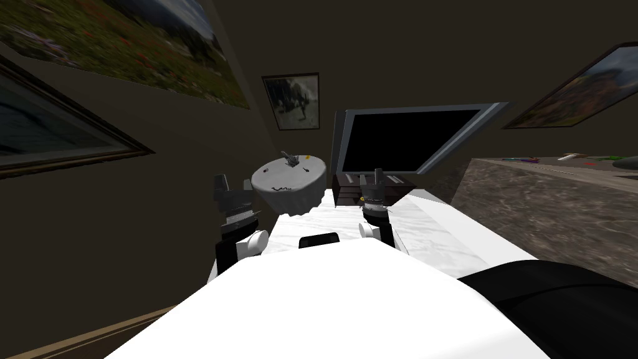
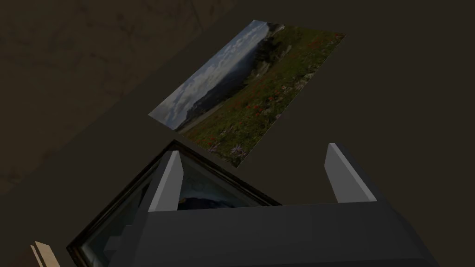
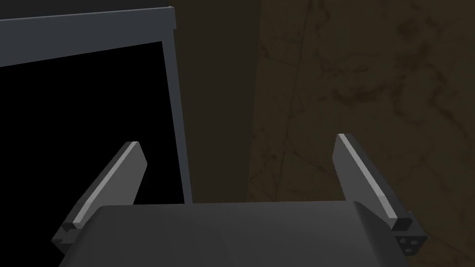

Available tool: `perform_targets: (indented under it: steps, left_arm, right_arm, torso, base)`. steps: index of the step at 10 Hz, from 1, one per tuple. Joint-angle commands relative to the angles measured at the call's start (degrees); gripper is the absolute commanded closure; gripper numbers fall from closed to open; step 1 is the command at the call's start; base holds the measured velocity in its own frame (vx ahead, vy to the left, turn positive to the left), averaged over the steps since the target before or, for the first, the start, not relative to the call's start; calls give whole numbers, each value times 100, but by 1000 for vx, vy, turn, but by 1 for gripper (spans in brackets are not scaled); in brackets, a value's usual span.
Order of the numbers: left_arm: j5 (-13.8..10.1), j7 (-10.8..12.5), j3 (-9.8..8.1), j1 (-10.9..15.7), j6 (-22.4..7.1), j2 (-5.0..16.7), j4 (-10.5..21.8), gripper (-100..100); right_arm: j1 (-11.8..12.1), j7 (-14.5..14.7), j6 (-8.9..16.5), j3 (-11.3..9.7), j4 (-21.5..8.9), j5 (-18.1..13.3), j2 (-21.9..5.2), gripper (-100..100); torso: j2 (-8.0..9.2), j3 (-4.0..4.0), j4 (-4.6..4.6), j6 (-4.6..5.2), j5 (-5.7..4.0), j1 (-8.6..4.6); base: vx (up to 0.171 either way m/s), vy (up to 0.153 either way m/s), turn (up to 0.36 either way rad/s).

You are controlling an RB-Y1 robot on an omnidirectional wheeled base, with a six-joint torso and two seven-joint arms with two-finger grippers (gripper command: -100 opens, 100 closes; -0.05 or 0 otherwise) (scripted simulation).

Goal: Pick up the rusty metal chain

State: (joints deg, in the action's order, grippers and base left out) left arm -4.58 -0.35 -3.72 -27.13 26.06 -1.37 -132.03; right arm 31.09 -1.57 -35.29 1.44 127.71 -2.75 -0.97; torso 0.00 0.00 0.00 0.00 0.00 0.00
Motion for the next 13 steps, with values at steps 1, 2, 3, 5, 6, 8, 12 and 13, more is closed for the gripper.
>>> perform_targets:
  steps: [1, 2, 3, 5, 6, 8, 12, 13]
  left_arm:
    - [-11, 11, -5, 23, -106, 212, 13, -100]
    - [-21, 24, -10, 55, -214, 363, 29, -100]
    - [-35, 42, -18, 107, -357, 515, 52, -100]
    - [-71, 92, -39, 283, -687, 784, 120, -100]
    - [-71, 92, -39, 283, -736, 784, 120, -100]
    - [-116, 162, -65, 557, -1104, 1001, 223, -100]
    - [-167, 252, -91, 916, -1679, 1175, 381, -100]
    - [-167, 252, -91, 916, -1807, 1175, 381, -100]
  right_arm:
    - [0, 0, 0, 0, 0, 0, 0, 0]
    - [0, 0, 0, 0, 0, 0, 0, 0]
    - [0, 0, 0, 0, 0, 0, 0, 0]
    - [0, 0, 0, 0, 0, 0, 0, 0]
    - [0, 0, 0, 0, 0, 0, 0, 0]
    - [0, 0, 0, 0, 0, 0, 0, 0]
    - [0, 0, 0, 0, 0, 0, 0, 0]
    - [0, 0, 0, 0, 0, 0, 0, 0]
  torso:
    - [0, 0, 0, 0, 0, 0]
    - [0, 0, 0, 0, 0, 2]
    - [1, 0, 0, 0, 1, 4]
    - [3, 2, 1, 0, 2, 7]
    - [4, 2, 1, 0, 2, 8]
    - [3, 2, 1, 0, 1, 5]
    - [2, 1, 0, 0, 2, 6]
    - [2, 1, 0, 0, 2, 7]
  base:
    - [0, 0, 0]
    - [-4, 6, -2]
    - [-8, 10, -2]
    - [-14, 15, -2]
    - [-11, 14, -3]
    - [-12, 13, -3]
    - [-11, 15, -4]
    - [-9, 15, -6]
